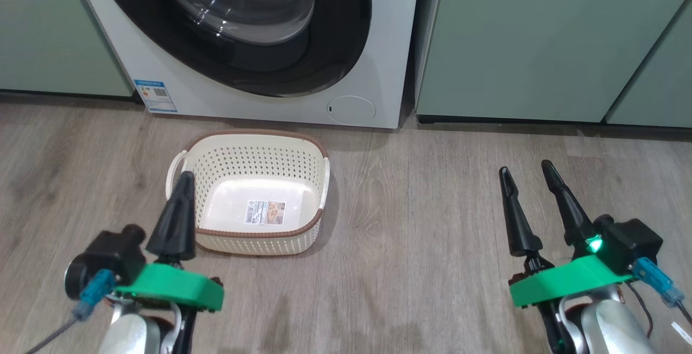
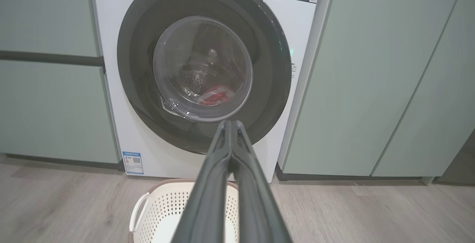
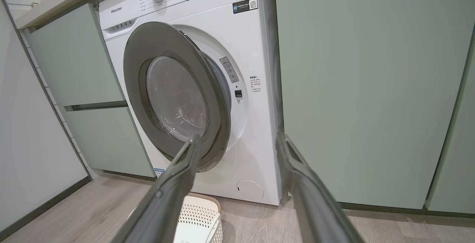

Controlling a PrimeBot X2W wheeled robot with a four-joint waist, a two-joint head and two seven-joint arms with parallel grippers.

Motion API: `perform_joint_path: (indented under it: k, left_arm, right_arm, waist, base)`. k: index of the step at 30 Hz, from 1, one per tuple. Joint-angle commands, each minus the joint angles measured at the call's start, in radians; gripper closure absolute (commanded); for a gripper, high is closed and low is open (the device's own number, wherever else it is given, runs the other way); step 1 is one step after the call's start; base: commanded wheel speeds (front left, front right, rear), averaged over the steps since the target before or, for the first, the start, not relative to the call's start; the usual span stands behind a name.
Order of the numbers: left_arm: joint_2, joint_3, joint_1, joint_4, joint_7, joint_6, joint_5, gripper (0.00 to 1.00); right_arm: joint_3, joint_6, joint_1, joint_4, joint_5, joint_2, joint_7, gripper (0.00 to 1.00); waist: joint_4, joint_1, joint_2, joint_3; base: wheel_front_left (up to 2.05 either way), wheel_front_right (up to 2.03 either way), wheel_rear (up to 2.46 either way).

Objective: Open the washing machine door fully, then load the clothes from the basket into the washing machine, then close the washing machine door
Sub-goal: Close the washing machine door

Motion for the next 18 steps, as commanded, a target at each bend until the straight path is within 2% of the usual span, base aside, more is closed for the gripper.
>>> perform_joint_path:
  k: [1, 5, 6, 7, 8, 9, 18]
  left_arm:
    - [0.0, 0.044, -0.041, -0.047, -0.012, -0.008, 0.021, 1.0]
    - [-0.033, 0.065, -0.006, -0.046, -0.012, -0.041, 0.082, 1.0]
    - [-0.036, 0.061, -0.001, -0.04, -0.012, -0.049, 0.097, 0.91]
    - [-0.039, 0.061, 0.003, -0.04, -0.012, -0.054, 0.107, 0.6]
    - [-0.042, 0.063, 0.006, -0.043, -0.012, -0.058, 0.113, 0.24]
    - [-0.044, 0.063, 0.009, -0.046, -0.012, -0.062, 0.117, 0.0]
    - [-0.05, 0.039, 0.021, -0.052, -0.012, -0.072, 0.156, 0.0]
  right_arm:
    - [0.023, 0.0, -0.016, -0.036, -0.006, -0.014, -0.006, 0.0]
    - [0.029, 0.0, -0.016, -0.036, -0.005, -0.012, -0.006, 0.0]
    - [0.031, 0.0, -0.016, -0.036, -0.004, -0.011, -0.006, 0.0]
    - [0.035, 0.0, -0.017, -0.035, -0.004, -0.01, -0.006, 0.0]
    - [0.036, 0.0, -0.018, -0.034, -0.003, -0.009, -0.006, 0.0]
    - [0.037, 0.0, -0.018, -0.034, -0.002, -0.008, -0.006, 0.0]
    - [0.038, 0.0, -0.015, -0.034, -0.004, -0.006, -0.006, 0.0]
  waist:
    - [-0.001, 0.0001, -0.0001, 0.0]
    - [-0.006, 0.0001, -0.0001, -0.004]
    - [-0.008, 0.0001, -0.0001, -0.005]
    - [-0.012, 0.0001, -0.0001, -0.007]
    - [-0.014, 0.0001, -0.0001, -0.007]
    - [-0.016, 0.0001, -0.0001, -0.008]
    - [-0.025, 0.0001, -0.0001, -0.012]
  base:
    - [0.0, 0.0, 0.0]
    - [0.0, 0.0, 0.0]
    - [0.0, 0.0, 0.0]
    - [0.0, 0.0, 0.0]
    - [0.0, 0.0, 0.0]
    - [0.0, 0.0, 0.0]
    - [0.0, 0.0, 0.0]
